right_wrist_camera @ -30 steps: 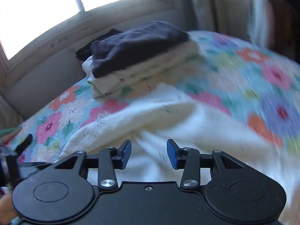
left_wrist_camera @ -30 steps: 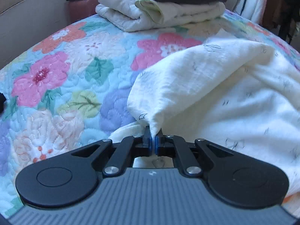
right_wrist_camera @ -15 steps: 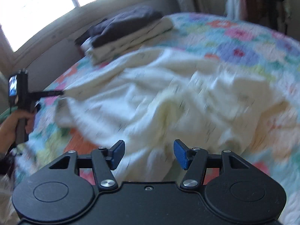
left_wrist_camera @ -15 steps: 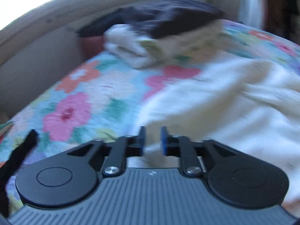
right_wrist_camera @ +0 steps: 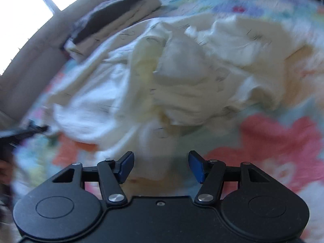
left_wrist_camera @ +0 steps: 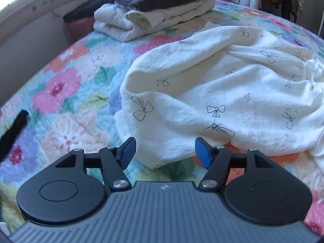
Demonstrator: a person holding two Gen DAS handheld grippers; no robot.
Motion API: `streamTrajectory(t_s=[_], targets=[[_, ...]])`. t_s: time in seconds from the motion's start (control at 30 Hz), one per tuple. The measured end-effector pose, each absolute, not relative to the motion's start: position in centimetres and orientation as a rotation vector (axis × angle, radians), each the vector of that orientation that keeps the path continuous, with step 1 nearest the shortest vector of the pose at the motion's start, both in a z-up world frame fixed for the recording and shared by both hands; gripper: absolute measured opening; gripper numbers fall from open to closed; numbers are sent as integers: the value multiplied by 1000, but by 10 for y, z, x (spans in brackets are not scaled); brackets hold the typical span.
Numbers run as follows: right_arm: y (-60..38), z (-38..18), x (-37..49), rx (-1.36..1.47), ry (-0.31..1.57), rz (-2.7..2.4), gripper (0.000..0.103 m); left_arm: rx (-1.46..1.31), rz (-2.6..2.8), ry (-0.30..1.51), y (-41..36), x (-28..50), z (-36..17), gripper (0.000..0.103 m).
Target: Fold clothes
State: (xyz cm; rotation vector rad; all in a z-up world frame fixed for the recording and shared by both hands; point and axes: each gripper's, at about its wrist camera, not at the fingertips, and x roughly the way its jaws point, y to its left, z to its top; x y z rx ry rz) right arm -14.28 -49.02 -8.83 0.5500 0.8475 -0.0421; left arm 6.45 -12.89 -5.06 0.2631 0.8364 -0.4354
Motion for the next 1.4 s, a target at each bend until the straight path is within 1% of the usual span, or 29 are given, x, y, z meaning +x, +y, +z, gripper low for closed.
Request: streamTrajectory(t_s=[0.17,0.3,0.43,0.57,0.67,0.93,1.0,1.03,1.07,1.13,1.17,1.2,1.23,1.27,1.3,1.33,1.4], targets=[[-476,-91,-138,405,797,-117,65,251,-402,845,-127,69,-57,64],[-480,-93,-141,440,786,-86,65,221,-402,858,-128,72,-62,64],[-479,-92,-138,435,794,-68,65,243,-401,867,-131,70,-66,64],[-480,-93,-138,508,806,-29,65,279,-399,875,-134,68,-66,64],[-478,-95,-137,505,822,-25,65,311,-415,876,-137,65,-67,67],[-479,-98,-136,499,824,-17,65,326,-424,901,-144,66,-76,68],[-479,-99,-135,487,816,-10,65,319,-423,910,-145,69,-79,71],[-478,-99,-133,478,812,-10,65,313,-420,915,-146,72,-81,75],[-477,-101,-131,470,809,-10,65,307,-413,912,-146,74,-83,83],[-474,-103,-126,449,803,-8,65,310,-402,883,-149,74,-86,89],[-471,-103,-123,433,799,-3,63,323,-406,858,-151,73,-87,89],[-469,-103,-122,416,803,1,54,329,-412,840,-152,71,-89,89],[-467,-101,-121,398,811,6,32,325,-420,827,-153,70,-90,74],[-465,-99,-119,395,834,12,19,314,-429,825,-154,69,-90,31],[-467,-97,-119,413,860,10,10,300,-434,833,-155,68,-89,14],[-470,-92,-121,445,866,0,9,309,-430,829,-157,66,-86,6],[-476,-78,-130,507,834,11,7,366,-428,750,-162,53,-72,5]])
